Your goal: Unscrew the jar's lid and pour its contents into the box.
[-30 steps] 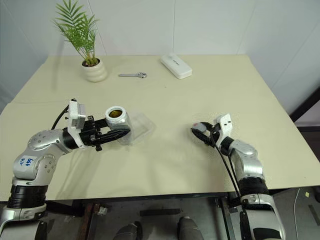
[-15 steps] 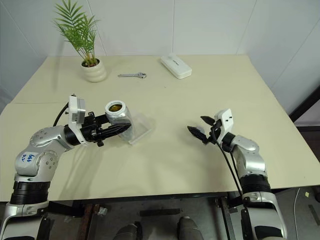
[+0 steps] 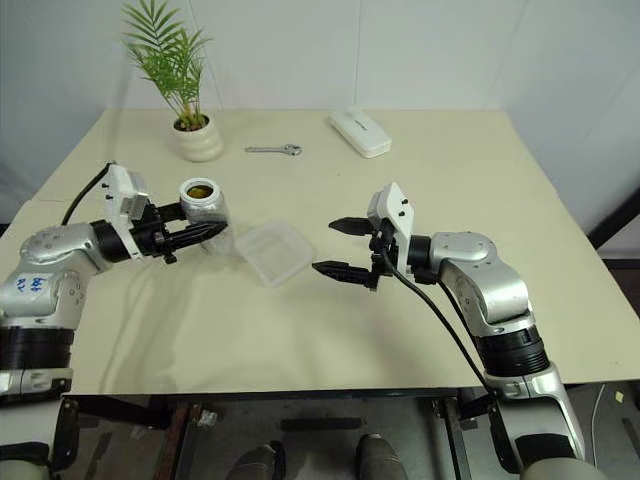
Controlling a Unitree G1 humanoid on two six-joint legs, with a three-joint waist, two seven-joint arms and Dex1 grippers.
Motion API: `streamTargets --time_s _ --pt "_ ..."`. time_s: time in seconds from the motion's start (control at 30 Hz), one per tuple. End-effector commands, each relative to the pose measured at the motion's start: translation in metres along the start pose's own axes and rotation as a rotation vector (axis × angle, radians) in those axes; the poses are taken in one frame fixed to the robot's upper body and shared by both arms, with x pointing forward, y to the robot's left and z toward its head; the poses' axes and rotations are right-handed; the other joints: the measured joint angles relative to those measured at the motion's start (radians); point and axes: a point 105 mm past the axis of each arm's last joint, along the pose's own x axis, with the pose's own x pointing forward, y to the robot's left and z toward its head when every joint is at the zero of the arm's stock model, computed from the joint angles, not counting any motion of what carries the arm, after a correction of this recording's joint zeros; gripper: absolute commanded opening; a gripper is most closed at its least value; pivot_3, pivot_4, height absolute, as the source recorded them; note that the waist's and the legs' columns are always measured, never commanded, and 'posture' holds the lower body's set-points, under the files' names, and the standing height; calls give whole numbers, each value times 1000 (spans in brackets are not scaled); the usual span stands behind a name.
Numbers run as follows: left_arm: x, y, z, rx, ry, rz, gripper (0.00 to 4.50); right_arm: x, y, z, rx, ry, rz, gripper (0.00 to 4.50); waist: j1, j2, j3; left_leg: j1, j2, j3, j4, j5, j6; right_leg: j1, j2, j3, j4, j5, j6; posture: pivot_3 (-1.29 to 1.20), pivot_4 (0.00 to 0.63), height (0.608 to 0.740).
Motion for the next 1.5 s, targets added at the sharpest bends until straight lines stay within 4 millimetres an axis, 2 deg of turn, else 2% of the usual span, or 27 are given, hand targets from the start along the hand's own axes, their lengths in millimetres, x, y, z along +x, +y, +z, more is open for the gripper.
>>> streamTargets --time_s 0.03,0.2,0.27,0.4,0.47,0.5,0.53,0.6,0.73,0.8,0.93,1.03,1.1,1.3,1.5 --pt "3 10 15 115 -14 51 1930 -2 6 2 -26 -2 4 4477 3 0 0 -1 0 0 0 0 0 -1 0 0 0 0 0 0 150 740" --pt "18 9 4 224 28 123 1930 -6 3 -7 22 -16 -37 4477 4 0 0 -4 0 0 1 0 0 -3 0 0 -1 0 0 0 150 740" --pt "23 11 6 263 24 144 1930 -8 2 -10 31 -12 -53 4477 4 0 0 -5 0 0 2 0 0 -3 0 0 0 0 0 0 150 740" --pt "28 19 9 457 82 221 1930 -10 2 -10 43 -18 -64 4477 -3 0 0 -5 0 0 5 0 0 -4 0 0 2 1 1 0 150 740" --pt "36 22 9 763 191 272 1930 -12 2 -12 57 -22 -64 4477 1 0 0 -4 0 0 5 0 0 -4 0 0 2 1 1 0 150 740" --pt "42 19 18 973 198 294 1930 -13 1 -14 65 -21 -74 4477 2 0 0 -4 0 0 6 0 0 -4 0 0 3 1 1 0 150 740" --pt "46 15 23 1106 185 300 1930 -14 1 -16 69 -21 -81 4477 3 0 0 -5 0 0 6 0 0 -3 0 0 3 1 1 0 150 740" --pt "52 3 26 1437 162 261 1930 -15 -1 -19 81 -22 -96 4477 6 0 0 -5 0 0 7 0 1 -3 0 0 2 1 2 0 150 740" --pt "59 -6 15 1894 152 176 1930 -16 -1 -20 96 -31 -110 4477 5 0 0 -7 0 1 8 -1 2 -4 0 0 1 2 3 0 150 740" --pt "62 -5 10 2044 142 153 1930 -15 -1 -20 102 -36 -116 4477 5 0 0 -7 0 1 8 -1 2 -4 0 0 1 2 3 0 150 740" --pt "68 9 4 2185 203 170 1930 -13 1 -21 115 -47 -118 4477 5 0 0 -9 0 1 10 -1 2 -6 0 0 3 2 3 0 150 740" --pt "71 17 13 2263 246 222 1930 -12 3 -21 126 -54 -124 4477 6 0 0 -12 0 1 11 -2 2 -9 0 0 4 2 3 0 150 740" --pt "73 15 17 2300 223 226 1930 -11 3 -22 131 -58 -126 4477 6 0 0 -12 0 1 11 -2 3 -9 0 0 4 2 3 0 150 740" --pt "74 1 12 2290 190 176 1930 -8 3 -22 145 -82 -136 4477 5 0 0 -12 0 1 12 -2 3 -9 0 0 8 2 3 0 150 740" --pt "60 16 11 2179 287 191 1930 -5 6 -25 159 -95 -135 4477 2 0 0 -12 0 1 14 -2 2 -9 0 0 9 2 3 0 150 740"
